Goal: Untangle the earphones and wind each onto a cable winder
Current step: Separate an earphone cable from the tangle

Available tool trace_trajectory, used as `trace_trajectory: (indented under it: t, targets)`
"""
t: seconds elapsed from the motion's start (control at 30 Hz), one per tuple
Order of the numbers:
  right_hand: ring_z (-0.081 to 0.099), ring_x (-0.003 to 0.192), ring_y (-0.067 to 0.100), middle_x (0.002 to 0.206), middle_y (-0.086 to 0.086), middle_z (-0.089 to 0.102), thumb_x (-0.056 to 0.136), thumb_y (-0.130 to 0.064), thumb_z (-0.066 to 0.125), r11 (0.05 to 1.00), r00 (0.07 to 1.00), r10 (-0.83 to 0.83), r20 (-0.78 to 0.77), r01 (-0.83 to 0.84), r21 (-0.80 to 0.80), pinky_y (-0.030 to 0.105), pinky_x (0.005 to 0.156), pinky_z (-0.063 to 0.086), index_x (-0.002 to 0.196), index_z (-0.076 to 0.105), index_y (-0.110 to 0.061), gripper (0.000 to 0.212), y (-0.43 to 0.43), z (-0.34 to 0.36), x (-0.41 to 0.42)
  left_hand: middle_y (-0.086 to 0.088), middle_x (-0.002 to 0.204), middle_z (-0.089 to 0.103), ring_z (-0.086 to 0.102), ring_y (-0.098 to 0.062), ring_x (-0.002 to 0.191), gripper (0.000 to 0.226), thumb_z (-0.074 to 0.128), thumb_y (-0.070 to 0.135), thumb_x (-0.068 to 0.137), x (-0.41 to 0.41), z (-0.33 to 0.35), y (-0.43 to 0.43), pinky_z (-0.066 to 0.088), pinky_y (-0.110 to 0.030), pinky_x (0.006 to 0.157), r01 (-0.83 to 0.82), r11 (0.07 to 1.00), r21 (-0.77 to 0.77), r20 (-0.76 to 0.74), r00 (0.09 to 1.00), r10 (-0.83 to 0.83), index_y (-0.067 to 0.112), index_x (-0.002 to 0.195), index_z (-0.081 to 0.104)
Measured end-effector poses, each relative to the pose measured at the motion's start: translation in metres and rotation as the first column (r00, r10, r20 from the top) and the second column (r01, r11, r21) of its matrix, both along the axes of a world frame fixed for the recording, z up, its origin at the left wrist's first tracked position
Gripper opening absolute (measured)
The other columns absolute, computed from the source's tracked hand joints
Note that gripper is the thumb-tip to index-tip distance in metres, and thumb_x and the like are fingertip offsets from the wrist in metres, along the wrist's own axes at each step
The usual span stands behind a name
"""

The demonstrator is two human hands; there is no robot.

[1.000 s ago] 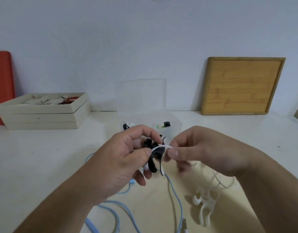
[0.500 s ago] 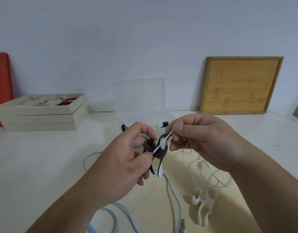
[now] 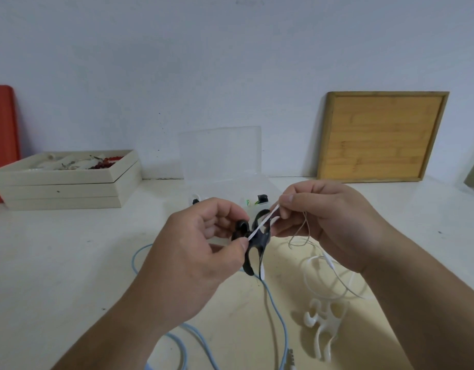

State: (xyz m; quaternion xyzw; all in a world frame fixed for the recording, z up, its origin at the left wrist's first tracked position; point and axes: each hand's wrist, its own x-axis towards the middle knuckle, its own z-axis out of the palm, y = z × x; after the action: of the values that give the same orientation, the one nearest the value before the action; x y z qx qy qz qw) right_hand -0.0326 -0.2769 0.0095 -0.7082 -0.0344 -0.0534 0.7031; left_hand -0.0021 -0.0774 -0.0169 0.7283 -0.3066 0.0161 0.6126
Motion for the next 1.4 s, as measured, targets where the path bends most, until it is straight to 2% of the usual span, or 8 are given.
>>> trace_trajectory:
  t: [0.27, 0.47, 0.6, 0.8, 0.93, 1.07, 1.2, 1.4]
  targets:
    - [0.050, 0.051, 0.023, 0.061, 0.012, 0.056, 0.096, -0.011, 0.057, 0.997, 0.996, -0.030, -0.088, 0.023, -0.072, 0.029, 0.055, 0.047, 0.071, 0.064, -0.005, 0.026, 0.001, -0.003, 0.002, -0.003, 0.079, 0.073, 0.068, -0.013, 0.075, 0.027, 0.072, 0.023, 0.059, -0.002, 0.003, 0.000, 0.055, -0.020, 0.068, 0.058, 0.989, -0.136, -0.063, 0.996, -0.067, 0.025, 0.086, 0.073]
    - [0.037, 0.055, 0.016, 0.056, -0.003, 0.043, 0.102, -0.022, 0.054, 0.904, 0.965, 0.206, -0.163, -0.252, -0.347, 0.029, 0.058, 0.037, 0.074, 0.071, -0.018, 0.033, 0.020, -0.024, 0.004, 0.001, 0.079, 0.076, 0.073, -0.014, 0.076, 0.017, 0.070, 0.016, 0.067, 0.002, 0.003, -0.001, 0.056, -0.019, 0.067, -0.222, 0.940, -0.261, -0.053, 0.975, 0.216, 0.021, 0.084, 0.072]
    - [0.031, 0.058, 0.017, 0.059, -0.002, 0.039, 0.104, -0.025, 0.050, 0.860, 0.927, 0.343, -0.150, -0.374, -0.347, 0.029, 0.056, 0.028, 0.084, 0.071, -0.012, 0.032, 0.028, -0.022, 0.001, 0.008, 0.079, 0.074, 0.070, -0.009, 0.075, 0.024, 0.076, 0.000, 0.077, 0.009, 0.000, 0.002, 0.051, -0.010, 0.064, -0.358, 0.907, -0.221, 0.023, 0.928, 0.371, 0.022, 0.086, 0.069]
    - [0.026, 0.055, 0.019, 0.058, 0.005, 0.034, 0.095, -0.025, 0.057, 0.851, 0.906, 0.415, -0.086, -0.420, -0.314, 0.025, 0.051, 0.024, 0.083, 0.074, -0.009, 0.027, 0.021, -0.012, -0.003, 0.014, 0.079, 0.070, 0.067, -0.004, 0.074, 0.031, 0.076, -0.002, 0.076, 0.007, -0.001, 0.003, 0.054, -0.011, 0.067, -0.394, 0.912, -0.110, 0.164, 0.898, 0.408, 0.026, 0.084, 0.068]
    - [0.027, 0.051, 0.015, 0.054, 0.004, 0.035, 0.088, -0.020, 0.060, 0.929, 0.940, 0.339, 0.044, -0.327, -0.173, 0.024, 0.048, 0.022, 0.074, 0.074, -0.010, 0.022, 0.012, 0.000, -0.007, 0.016, 0.079, 0.070, 0.070, -0.008, 0.080, 0.029, 0.081, 0.007, 0.073, 0.004, -0.004, 0.001, 0.058, -0.024, 0.077, -0.328, 0.944, 0.028, 0.221, 0.923, 0.314, 0.031, 0.083, 0.070]
    - [0.026, 0.050, 0.016, 0.052, 0.004, 0.034, 0.081, -0.022, 0.062, 0.987, 0.987, 0.078, 0.142, -0.057, -0.148, 0.027, 0.048, 0.020, 0.064, 0.071, -0.010, 0.023, 0.000, 0.003, -0.005, 0.013, 0.079, 0.071, 0.070, -0.009, 0.076, 0.019, 0.073, 0.016, 0.067, 0.000, -0.001, 0.000, 0.057, -0.019, 0.077, -0.203, 0.979, 0.030, 0.149, 0.969, 0.196, 0.030, 0.080, 0.072]
    - [0.024, 0.053, 0.022, 0.049, -0.002, 0.031, 0.081, -0.038, 0.065, 0.910, 0.965, -0.122, 0.233, 0.203, -0.362, 0.033, 0.052, 0.021, 0.065, 0.069, -0.014, 0.029, 0.001, -0.002, -0.002, 0.010, 0.079, 0.071, 0.070, -0.012, 0.077, 0.025, 0.071, 0.019, 0.066, -0.005, 0.000, -0.002, 0.056, -0.022, 0.076, -0.058, 0.996, 0.073, 0.093, 0.994, 0.051, 0.032, 0.087, 0.071]
    - [0.021, 0.043, 0.013, 0.047, -0.004, 0.032, 0.091, -0.029, 0.068, 0.883, 0.945, -0.214, 0.249, 0.296, -0.364, 0.017, 0.040, 0.020, 0.063, 0.069, -0.016, 0.031, 0.007, -0.001, -0.002, 0.006, 0.079, 0.072, 0.070, -0.011, 0.076, 0.024, 0.073, 0.019, 0.064, -0.003, 0.000, -0.002, 0.058, -0.023, 0.074, -0.002, 1.000, 0.019, 0.042, 0.999, 0.001, 0.028, 0.086, 0.072]
